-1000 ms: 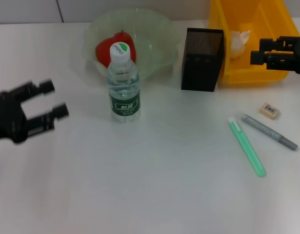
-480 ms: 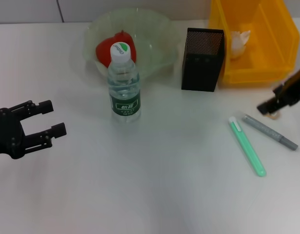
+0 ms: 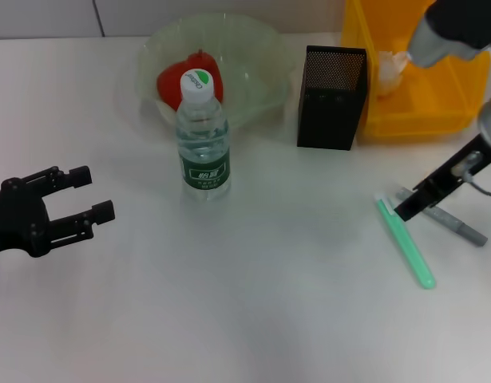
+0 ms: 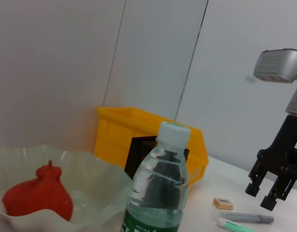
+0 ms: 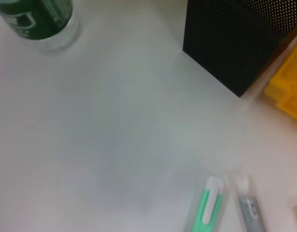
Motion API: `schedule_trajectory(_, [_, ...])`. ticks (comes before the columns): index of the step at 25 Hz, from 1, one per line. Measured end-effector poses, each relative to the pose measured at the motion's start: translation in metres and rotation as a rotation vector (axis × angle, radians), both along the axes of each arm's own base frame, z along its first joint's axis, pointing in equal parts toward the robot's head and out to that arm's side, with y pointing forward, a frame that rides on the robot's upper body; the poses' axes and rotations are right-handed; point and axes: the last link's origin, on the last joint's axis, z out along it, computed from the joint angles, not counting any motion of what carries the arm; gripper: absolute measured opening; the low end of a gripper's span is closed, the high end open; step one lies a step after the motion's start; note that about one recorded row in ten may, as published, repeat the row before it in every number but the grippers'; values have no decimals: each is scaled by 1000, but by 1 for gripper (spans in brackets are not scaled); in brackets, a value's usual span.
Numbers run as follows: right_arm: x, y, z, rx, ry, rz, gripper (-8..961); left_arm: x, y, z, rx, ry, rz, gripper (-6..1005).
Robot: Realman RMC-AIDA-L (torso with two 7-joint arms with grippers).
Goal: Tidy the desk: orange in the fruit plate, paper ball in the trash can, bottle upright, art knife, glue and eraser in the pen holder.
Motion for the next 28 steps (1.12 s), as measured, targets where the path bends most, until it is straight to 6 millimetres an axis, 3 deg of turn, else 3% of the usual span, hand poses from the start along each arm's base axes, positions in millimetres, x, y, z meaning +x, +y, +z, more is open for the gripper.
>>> schedule_trajectory(11, [5, 4, -37, 35, -3, -7, 632, -1, 3, -5, 11, 8, 21, 772])
schedule_trajectory(16, [9, 6, -45, 40, -1, -7, 587, -1, 3, -6, 12, 9, 27, 773])
schedule_trajectory(26, [16, 9, -51, 48, 6, -22, 401, -2, 6, -9, 17, 22, 38, 773])
schedule_trajectory(28, [16, 9, -51, 52, 7, -21, 404, -2, 7, -10, 15, 22, 37, 773])
